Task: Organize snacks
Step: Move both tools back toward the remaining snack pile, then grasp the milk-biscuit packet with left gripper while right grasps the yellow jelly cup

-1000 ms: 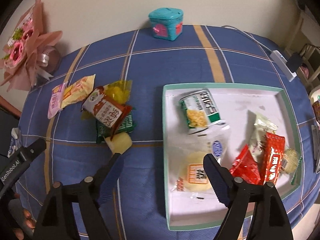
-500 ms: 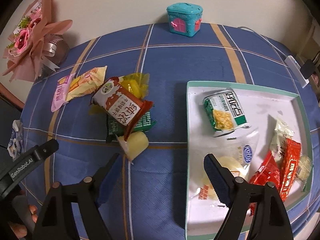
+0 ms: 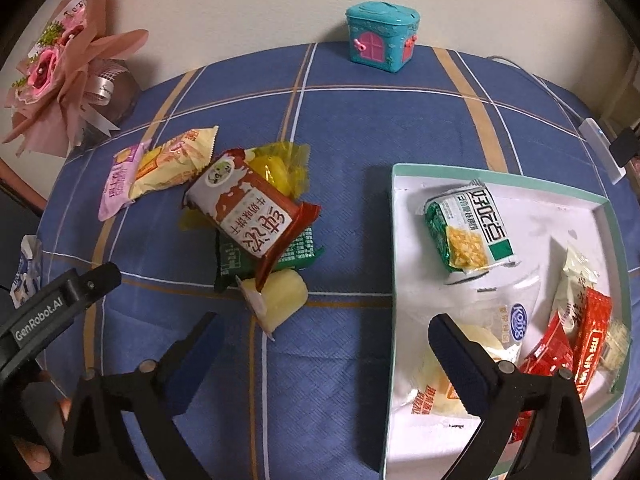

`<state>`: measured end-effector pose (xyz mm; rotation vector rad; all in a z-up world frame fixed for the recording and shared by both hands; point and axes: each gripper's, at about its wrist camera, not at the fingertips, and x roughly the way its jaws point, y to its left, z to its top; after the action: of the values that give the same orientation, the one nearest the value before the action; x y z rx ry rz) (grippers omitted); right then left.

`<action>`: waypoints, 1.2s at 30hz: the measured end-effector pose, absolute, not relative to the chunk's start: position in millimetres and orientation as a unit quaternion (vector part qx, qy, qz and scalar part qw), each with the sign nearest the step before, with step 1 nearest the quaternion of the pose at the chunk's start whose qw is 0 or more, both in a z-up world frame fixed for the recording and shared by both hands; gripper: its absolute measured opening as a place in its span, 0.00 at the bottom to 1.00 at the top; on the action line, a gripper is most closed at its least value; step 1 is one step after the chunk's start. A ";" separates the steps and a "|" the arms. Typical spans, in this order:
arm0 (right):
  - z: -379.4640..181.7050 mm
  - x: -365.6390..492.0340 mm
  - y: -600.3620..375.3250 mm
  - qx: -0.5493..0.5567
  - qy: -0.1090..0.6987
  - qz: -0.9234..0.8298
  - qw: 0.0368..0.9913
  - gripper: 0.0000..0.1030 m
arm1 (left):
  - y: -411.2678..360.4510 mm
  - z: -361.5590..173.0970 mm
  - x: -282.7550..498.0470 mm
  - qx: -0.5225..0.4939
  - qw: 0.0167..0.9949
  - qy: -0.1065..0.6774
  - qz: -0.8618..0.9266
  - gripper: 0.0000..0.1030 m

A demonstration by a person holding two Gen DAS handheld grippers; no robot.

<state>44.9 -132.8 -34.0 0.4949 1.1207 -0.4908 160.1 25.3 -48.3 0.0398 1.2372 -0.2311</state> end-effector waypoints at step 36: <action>-71.1 87.7 -124.2 0.232 0.535 -0.179 0.793 0.46 | 14.1 -67.5 169.7 0.005 0.787 0.603 -0.129 1.00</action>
<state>87.7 -124.2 -71.1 0.4991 1.1500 -0.3841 169.7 14.1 -67.5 0.0117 1.2998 -0.2784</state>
